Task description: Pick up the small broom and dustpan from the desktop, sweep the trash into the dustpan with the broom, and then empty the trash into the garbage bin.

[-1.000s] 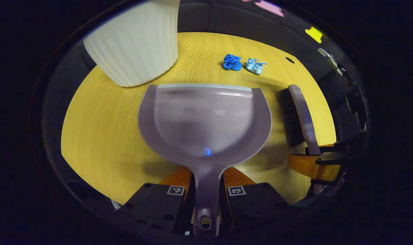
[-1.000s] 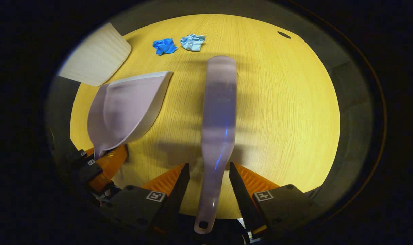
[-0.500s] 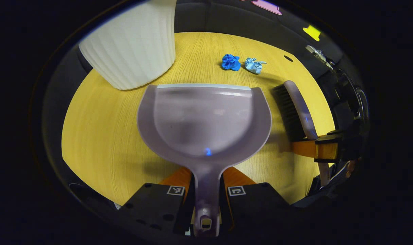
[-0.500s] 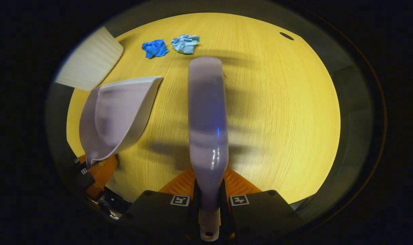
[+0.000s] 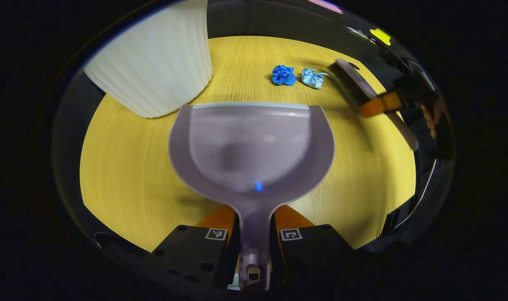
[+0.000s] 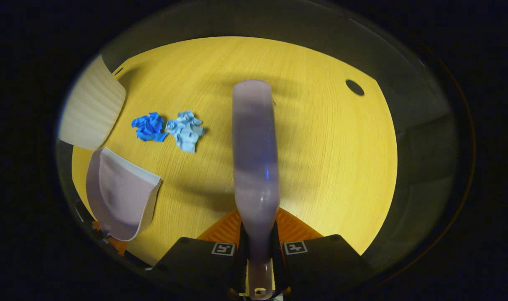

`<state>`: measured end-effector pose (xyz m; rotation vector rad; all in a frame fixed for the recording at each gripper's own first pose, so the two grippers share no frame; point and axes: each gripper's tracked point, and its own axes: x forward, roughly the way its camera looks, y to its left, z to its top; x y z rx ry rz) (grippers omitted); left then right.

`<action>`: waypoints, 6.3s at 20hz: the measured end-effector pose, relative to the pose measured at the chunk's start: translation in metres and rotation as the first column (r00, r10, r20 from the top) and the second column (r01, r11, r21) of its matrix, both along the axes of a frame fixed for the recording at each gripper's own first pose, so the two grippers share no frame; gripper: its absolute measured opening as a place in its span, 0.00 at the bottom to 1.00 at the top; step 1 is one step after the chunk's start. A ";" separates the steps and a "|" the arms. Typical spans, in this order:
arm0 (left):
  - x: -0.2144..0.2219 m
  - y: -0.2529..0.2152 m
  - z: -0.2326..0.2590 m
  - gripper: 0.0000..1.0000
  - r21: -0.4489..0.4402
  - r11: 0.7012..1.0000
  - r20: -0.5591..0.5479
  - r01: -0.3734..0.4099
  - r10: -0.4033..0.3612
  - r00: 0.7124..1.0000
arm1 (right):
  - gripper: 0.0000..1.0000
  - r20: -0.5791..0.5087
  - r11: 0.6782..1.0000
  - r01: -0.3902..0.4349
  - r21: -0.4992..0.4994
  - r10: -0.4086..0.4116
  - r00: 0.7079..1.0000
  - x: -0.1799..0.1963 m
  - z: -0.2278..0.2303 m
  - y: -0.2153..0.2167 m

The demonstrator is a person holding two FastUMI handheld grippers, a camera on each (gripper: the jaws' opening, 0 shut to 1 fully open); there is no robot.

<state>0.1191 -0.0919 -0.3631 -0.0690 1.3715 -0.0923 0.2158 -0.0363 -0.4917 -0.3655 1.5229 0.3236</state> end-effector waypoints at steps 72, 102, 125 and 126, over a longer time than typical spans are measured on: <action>0.023 0.135 0.227 0.29 0.149 0.986 0.442 -0.081 0.008 0.897 | 0.28 0.021 0.918 -0.244 0.313 0.250 0.968 0.104 -0.065 -0.033; 0.167 0.202 0.257 0.29 0.688 0.712 0.352 0.137 -0.493 0.796 | 0.28 0.002 0.916 0.129 0.379 -0.140 0.990 0.054 -0.079 -0.068; 0.064 -0.017 -0.082 0.31 0.053 0.998 0.152 -0.034 0.026 0.988 | 0.28 -0.078 0.971 0.216 0.097 -0.209 0.975 0.059 -0.177 -0.071; 0.065 -0.018 -0.082 0.29 0.058 0.998 0.143 -0.028 0.020 0.990 | 0.28 -0.082 0.970 0.224 0.091 -0.217 0.973 0.057 -0.180 -0.066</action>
